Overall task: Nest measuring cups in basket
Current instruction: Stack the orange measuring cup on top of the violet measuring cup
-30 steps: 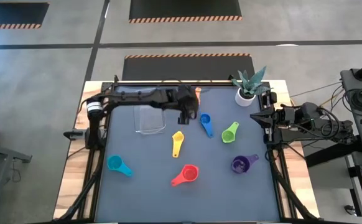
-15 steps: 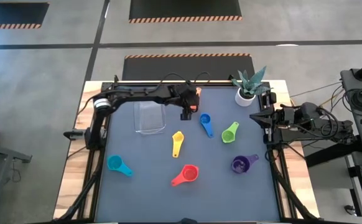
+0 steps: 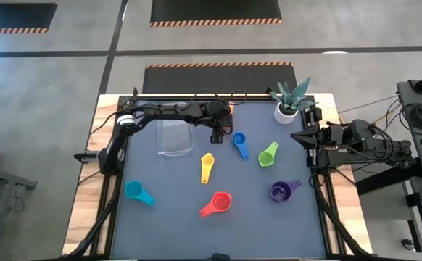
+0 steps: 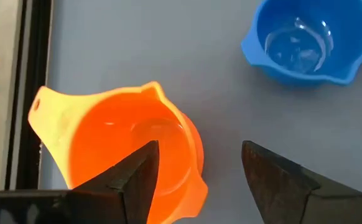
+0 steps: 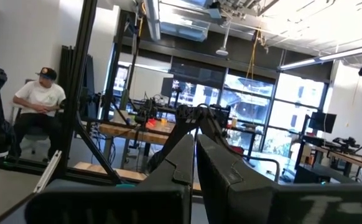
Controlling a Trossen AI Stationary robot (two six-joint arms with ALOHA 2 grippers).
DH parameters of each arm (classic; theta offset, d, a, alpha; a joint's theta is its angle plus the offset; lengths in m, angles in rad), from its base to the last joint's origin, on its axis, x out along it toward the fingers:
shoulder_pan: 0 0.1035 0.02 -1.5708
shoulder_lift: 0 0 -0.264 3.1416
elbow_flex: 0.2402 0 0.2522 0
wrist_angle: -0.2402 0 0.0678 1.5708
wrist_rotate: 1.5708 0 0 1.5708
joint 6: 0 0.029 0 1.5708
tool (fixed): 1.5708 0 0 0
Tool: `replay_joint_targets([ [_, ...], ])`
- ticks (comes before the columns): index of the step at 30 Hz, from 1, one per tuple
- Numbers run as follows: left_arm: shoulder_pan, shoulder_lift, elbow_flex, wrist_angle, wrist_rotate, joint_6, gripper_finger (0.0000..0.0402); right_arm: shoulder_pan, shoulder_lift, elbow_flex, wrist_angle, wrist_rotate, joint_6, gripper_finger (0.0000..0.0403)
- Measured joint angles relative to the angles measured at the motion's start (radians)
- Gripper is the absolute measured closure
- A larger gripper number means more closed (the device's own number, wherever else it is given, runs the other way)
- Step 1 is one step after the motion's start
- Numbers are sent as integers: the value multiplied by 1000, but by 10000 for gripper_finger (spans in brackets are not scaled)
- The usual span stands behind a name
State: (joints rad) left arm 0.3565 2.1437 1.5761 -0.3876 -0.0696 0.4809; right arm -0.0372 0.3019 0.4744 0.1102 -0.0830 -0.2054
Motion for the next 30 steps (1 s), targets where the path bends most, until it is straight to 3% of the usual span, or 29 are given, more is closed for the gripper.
replay_joint_targets([
  [17,5,-1,0,-4,-1,0,380,0,0,0,-2,5,0,394],
  [30,-1,-2,37,-58,-3,0,396,0,0,0,-2,5,0,394],
])
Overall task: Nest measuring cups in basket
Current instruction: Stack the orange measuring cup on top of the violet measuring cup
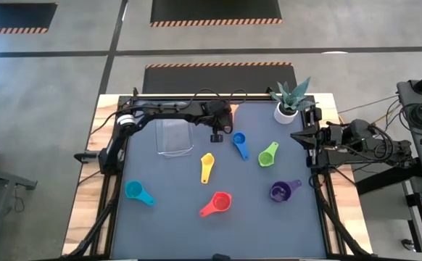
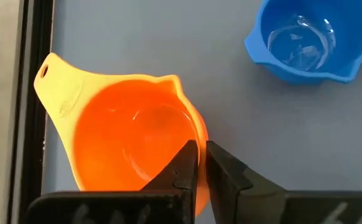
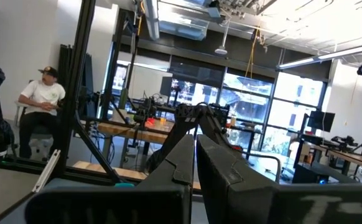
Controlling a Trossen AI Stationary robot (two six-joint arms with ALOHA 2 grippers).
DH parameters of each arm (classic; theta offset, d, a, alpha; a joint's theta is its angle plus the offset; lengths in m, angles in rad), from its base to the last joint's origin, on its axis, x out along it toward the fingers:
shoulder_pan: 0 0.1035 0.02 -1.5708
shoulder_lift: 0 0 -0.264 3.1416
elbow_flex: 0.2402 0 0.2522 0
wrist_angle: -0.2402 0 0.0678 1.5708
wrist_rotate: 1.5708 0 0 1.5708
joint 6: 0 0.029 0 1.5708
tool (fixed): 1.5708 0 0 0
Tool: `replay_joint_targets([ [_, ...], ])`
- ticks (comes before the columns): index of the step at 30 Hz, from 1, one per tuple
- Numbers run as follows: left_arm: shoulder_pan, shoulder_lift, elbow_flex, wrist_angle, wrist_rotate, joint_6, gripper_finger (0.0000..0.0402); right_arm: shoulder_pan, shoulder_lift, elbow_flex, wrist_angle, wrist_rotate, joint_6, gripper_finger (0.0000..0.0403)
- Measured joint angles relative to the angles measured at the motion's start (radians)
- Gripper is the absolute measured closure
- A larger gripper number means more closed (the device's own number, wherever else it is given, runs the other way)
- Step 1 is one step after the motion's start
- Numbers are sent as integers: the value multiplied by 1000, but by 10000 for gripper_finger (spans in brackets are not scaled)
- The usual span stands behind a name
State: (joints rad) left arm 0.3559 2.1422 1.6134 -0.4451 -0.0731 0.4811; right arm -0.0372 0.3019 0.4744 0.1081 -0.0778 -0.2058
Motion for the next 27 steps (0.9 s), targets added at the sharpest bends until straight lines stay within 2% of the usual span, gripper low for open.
replay_joint_targets([
  [15,-90,-1,329,-273,2,-57,396,0,-7,0,2,0,5,394],
  [22,-187,-1,398,-272,3,-93,398,0,-42,-7,10,-53,25,394],
  [27,-281,-2,404,-234,6,-132,400,0,-73,-26,33,-64,52,394],
])
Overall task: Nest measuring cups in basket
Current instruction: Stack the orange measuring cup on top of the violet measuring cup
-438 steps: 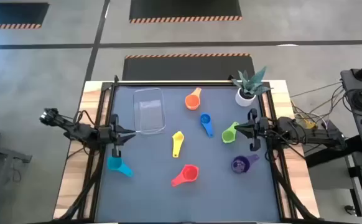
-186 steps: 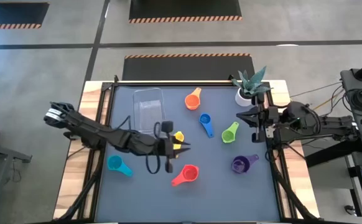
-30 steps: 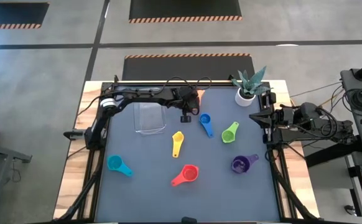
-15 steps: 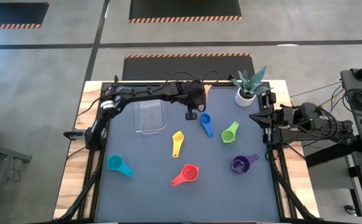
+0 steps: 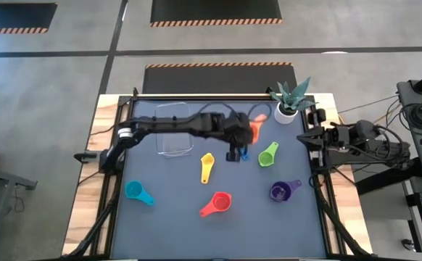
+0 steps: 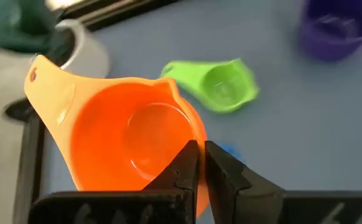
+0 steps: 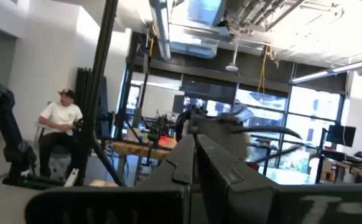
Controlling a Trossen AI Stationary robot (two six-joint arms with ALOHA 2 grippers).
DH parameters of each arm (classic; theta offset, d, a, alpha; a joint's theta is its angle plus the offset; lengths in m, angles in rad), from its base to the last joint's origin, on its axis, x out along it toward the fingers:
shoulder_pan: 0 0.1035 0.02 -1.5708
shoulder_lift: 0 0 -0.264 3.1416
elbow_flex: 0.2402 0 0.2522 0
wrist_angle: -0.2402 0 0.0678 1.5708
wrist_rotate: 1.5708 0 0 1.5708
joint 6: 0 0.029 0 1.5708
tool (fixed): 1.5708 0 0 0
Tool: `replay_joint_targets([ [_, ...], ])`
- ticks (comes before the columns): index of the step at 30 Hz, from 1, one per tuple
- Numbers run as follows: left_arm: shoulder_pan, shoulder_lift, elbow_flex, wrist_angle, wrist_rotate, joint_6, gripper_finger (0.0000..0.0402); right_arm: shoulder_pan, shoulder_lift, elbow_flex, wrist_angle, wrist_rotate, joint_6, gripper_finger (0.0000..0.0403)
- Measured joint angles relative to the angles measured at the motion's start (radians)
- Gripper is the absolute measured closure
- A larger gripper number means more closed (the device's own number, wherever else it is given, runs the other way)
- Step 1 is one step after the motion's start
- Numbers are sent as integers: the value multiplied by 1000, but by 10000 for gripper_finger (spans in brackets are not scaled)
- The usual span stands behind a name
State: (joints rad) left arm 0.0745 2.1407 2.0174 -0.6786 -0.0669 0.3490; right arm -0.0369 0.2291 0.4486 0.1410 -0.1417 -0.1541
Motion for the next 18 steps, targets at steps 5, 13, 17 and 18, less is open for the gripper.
replay_joint_targets([
  [5,-92,0,-1,66,0,-29,400,0,-31,-8,15,-19,18,394],
  [13,-207,0,-11,258,0,-48,400,0,-85,-45,104,-155,39,394],
  [17,-243,0,-54,405,0,-83,400,0,-104,-50,105,-156,45,394],
  [18,-250,0,-64,429,0,-91,400,0,-106,-50,105,-156,51,394],
])
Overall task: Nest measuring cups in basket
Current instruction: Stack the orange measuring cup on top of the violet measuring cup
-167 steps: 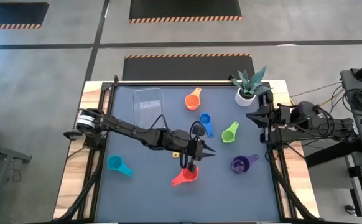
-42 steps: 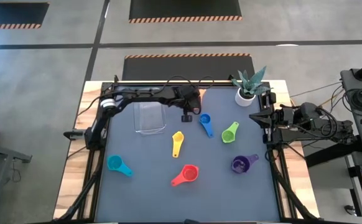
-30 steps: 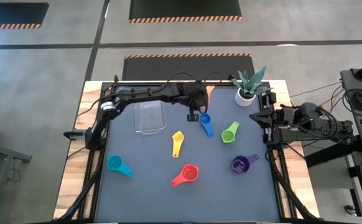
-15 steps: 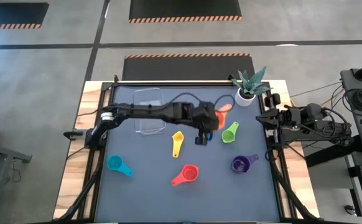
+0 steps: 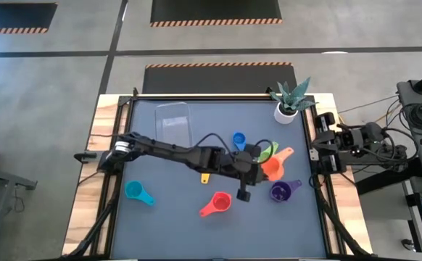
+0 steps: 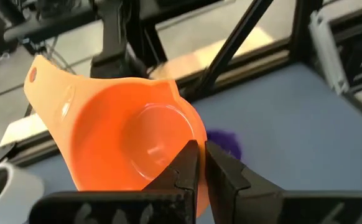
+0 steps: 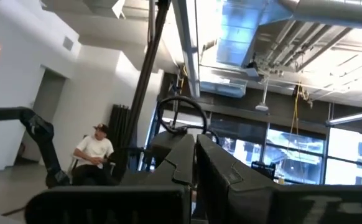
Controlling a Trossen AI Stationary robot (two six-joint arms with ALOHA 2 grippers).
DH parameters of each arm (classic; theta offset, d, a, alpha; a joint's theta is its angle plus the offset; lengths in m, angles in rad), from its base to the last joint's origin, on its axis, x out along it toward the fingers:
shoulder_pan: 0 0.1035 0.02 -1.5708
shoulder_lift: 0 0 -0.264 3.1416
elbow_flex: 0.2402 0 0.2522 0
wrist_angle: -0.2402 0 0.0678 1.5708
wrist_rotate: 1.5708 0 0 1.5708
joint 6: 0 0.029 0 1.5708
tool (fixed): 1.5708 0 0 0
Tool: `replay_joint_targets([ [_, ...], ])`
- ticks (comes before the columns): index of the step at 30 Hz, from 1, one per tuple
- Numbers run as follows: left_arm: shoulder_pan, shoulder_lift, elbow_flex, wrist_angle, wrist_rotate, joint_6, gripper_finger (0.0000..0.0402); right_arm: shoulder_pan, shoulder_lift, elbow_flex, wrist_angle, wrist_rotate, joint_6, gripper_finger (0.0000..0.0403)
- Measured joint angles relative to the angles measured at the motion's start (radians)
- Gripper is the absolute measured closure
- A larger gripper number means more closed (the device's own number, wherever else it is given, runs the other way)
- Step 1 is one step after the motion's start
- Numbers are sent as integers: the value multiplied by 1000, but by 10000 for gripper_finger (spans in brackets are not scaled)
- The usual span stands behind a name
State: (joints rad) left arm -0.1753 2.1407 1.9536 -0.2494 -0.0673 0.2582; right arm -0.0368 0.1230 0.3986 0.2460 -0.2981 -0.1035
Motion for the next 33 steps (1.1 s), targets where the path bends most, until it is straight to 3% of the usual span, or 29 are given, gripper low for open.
replay_joint_targets([
  [12,-19,134,-62,245,5,-10,400,0,-4,-3,0,0,1,394],
  [16,-20,196,-37,258,17,-35,400,0,-3,-3,0,1,2,394],
  [26,-16,244,16,293,185,-41,400,0,-3,-5,-1,2,0,394],
  [33,5,259,15,327,190,-68,397,0,-3,-7,-1,2,-5,394],
])
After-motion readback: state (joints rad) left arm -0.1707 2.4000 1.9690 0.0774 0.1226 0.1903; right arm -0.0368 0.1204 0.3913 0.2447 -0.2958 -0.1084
